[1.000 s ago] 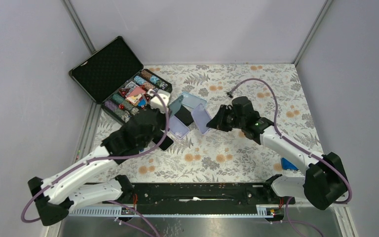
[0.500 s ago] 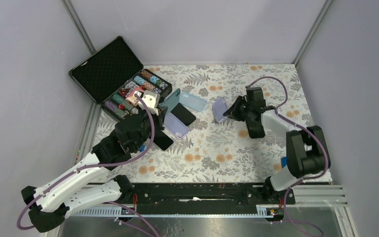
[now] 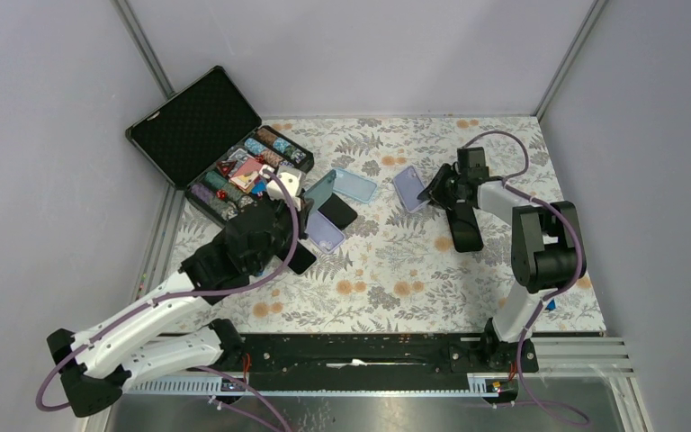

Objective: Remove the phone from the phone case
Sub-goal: Place the phone case at the center of the board, then place the phone at the center of the board.

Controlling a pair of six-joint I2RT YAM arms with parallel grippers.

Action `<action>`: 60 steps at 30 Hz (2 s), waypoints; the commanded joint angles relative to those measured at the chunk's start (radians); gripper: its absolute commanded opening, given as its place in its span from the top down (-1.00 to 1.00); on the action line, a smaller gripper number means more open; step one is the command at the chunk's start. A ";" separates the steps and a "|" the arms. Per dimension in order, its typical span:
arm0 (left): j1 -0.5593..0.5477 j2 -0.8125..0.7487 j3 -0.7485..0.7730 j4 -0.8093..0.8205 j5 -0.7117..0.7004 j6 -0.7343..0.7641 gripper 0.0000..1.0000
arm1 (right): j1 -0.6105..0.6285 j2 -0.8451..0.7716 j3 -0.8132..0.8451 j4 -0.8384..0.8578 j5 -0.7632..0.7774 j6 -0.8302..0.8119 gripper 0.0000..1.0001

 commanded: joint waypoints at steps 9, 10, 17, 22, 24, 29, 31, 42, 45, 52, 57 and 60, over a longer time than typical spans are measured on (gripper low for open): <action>0.001 0.098 0.124 0.091 0.011 0.094 1.00 | -0.018 -0.053 0.119 -0.199 0.283 -0.187 -0.39; 0.001 0.110 0.128 0.094 0.020 0.094 1.00 | -0.019 -0.067 0.115 -0.202 0.300 -0.197 -0.46; 0.002 0.276 0.166 0.220 0.126 0.132 1.00 | -0.023 -0.211 0.002 -0.205 0.421 -0.218 -0.74; 0.001 0.487 0.265 0.261 0.231 0.242 1.00 | -0.026 -0.304 -0.056 -0.256 0.381 -0.204 -0.75; 0.005 0.586 0.329 0.227 0.225 0.265 1.00 | -0.026 -0.334 -0.070 -0.277 0.377 -0.210 -0.75; 0.004 0.765 0.429 0.205 0.194 0.299 1.00 | -0.038 -0.413 -0.113 -0.283 0.401 -0.215 -0.75; 0.005 0.827 0.454 0.206 0.167 0.317 1.00 | -0.049 -0.420 -0.118 -0.286 0.414 -0.223 -0.75; -0.027 1.109 0.702 0.054 0.006 0.457 1.00 | -0.121 -0.448 -0.113 -0.313 0.331 -0.212 -0.74; -0.044 1.158 0.722 0.043 -0.058 0.500 1.00 | -0.162 -0.474 -0.101 -0.331 0.334 -0.210 -0.74; -0.094 1.255 0.747 0.027 -0.101 0.520 1.00 | -0.175 -0.516 -0.074 -0.376 0.395 -0.225 -0.74; -0.128 1.354 0.820 -0.049 -0.162 0.510 1.00 | -0.181 -0.529 -0.077 -0.377 0.394 -0.221 -0.74; -0.140 1.407 0.854 -0.107 -0.188 0.501 0.95 | -0.184 -0.531 -0.076 -0.378 0.390 -0.222 -0.74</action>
